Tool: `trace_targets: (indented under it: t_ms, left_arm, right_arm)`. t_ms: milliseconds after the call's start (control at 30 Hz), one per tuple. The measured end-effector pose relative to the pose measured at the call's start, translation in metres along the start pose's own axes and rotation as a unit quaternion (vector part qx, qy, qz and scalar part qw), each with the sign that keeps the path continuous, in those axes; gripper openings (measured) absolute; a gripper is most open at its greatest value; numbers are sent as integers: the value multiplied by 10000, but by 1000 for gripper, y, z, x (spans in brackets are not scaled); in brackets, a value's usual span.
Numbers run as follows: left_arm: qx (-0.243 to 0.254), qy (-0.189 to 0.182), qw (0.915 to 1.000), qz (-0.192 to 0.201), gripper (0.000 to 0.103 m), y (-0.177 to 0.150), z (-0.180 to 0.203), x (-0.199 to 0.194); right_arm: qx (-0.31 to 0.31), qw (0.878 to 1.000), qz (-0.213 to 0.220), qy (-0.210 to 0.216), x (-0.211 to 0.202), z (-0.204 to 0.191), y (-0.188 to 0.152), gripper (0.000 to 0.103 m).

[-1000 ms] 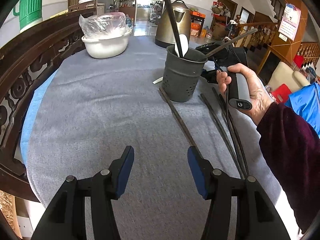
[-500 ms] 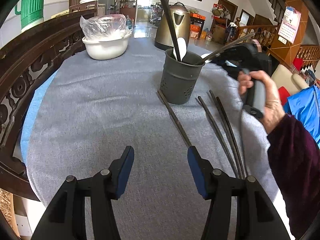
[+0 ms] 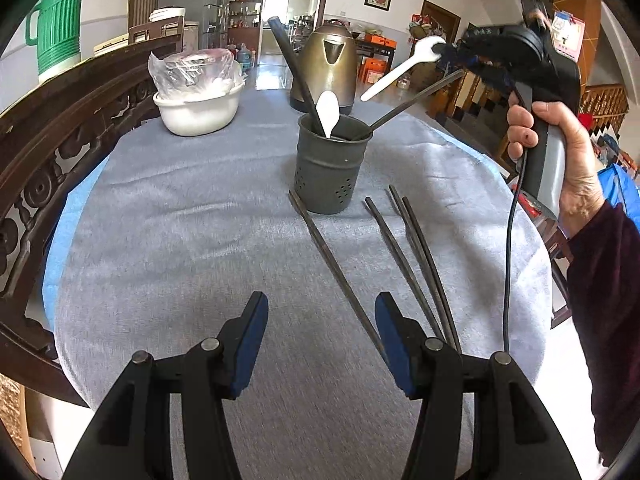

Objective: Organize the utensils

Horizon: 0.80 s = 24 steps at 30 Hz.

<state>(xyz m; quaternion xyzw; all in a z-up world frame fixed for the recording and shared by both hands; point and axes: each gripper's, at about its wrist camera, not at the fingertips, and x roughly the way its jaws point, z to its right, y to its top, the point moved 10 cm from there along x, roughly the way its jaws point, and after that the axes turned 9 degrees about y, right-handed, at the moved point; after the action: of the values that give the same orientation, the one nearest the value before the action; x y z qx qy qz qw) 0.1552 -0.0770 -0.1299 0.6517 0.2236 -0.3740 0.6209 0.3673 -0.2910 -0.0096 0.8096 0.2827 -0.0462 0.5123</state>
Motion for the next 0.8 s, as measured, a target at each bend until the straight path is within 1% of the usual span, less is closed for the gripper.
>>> trace_targets:
  t_ms: [67,100,167,233,300,333,400,467,567,633,700,800]
  left_arm:
    - [-9,-11,10000,10,56,-1,0,-3]
    - [-14,-24,10000,22,56,-1,0,-4]
    - [-18,-35,10000,64,56,-2,0,-9]
    - [-29,-25,9999,101,56,-2,-2,-13]
    - [-67,-19,9999,132,56,-2,-5,-16]
    - [-87,-12,9999,147,56,-2,-7,-18]
    - [-124,5,9998,180,56,-2,-10,-22]
    - [-142,2,9997,194,56,-4,-11,-25]
    - [-137,-30,9997,204,56,-7,-9,-29]
    - [-78,-73,9997,229,57,-9,-4,-33]
    - [-7,-116,9997,236,57,-12,3,-37]
    - [42,-153,9997,172,57,-18,12,-41]
  right_arm:
    - [-587,9978,-212,-230,8,-23,-5,2]
    - [-778,9960,-317,-298,12,-30,-8,2]
    - [-1177,9895,-739,-394,28,-48,-23,4]
    - [-1520,9798,-1140,-626,39,-58,-40,5]
    - [-1585,9753,-1407,-618,44,-64,-53,5]
    - [-1497,9763,-1465,-543,40,-65,-57,5]
    - [-1131,9830,-1406,-337,27,-65,-60,5]
    - [-627,9902,-1245,-79,7,-60,-59,6]
    - [36,9960,-873,167,-35,-48,-65,6]
    - [371,9968,-638,317,-61,-44,-72,6]
    - [640,9966,-388,354,-94,-34,-86,7]
    - [758,9967,-276,103,-132,-21,-114,8]
